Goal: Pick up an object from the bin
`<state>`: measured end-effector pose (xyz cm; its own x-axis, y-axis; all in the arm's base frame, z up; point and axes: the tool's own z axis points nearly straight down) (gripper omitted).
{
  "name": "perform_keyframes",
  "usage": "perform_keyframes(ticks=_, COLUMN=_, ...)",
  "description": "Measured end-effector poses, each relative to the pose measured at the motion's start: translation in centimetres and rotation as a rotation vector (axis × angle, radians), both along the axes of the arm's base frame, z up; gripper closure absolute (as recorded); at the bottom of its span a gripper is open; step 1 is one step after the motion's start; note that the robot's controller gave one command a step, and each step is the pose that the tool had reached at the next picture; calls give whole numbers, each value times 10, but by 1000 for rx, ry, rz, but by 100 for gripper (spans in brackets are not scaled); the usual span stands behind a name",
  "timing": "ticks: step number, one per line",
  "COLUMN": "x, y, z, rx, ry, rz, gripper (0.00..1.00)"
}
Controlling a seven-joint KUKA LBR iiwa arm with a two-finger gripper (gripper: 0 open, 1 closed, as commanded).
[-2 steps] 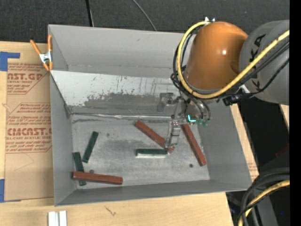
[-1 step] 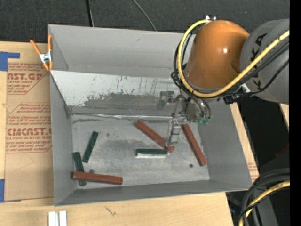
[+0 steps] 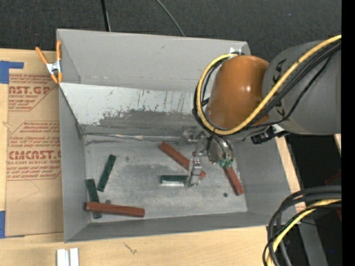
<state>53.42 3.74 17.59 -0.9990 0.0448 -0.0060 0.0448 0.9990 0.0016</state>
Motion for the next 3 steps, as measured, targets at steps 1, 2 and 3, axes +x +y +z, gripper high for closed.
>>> perform_keyframes(ticks=1, x=-2, y=2, z=-46, rx=-1, ry=9, rz=1, gripper=0)
perform_keyframes(ticks=2, x=-4, y=4, z=-36, rx=0, ry=5, rz=-19, gripper=0)
perform_keyframes(ticks=3, x=-15, y=11, z=-100, rx=1, ry=2, rz=-63, gripper=0)
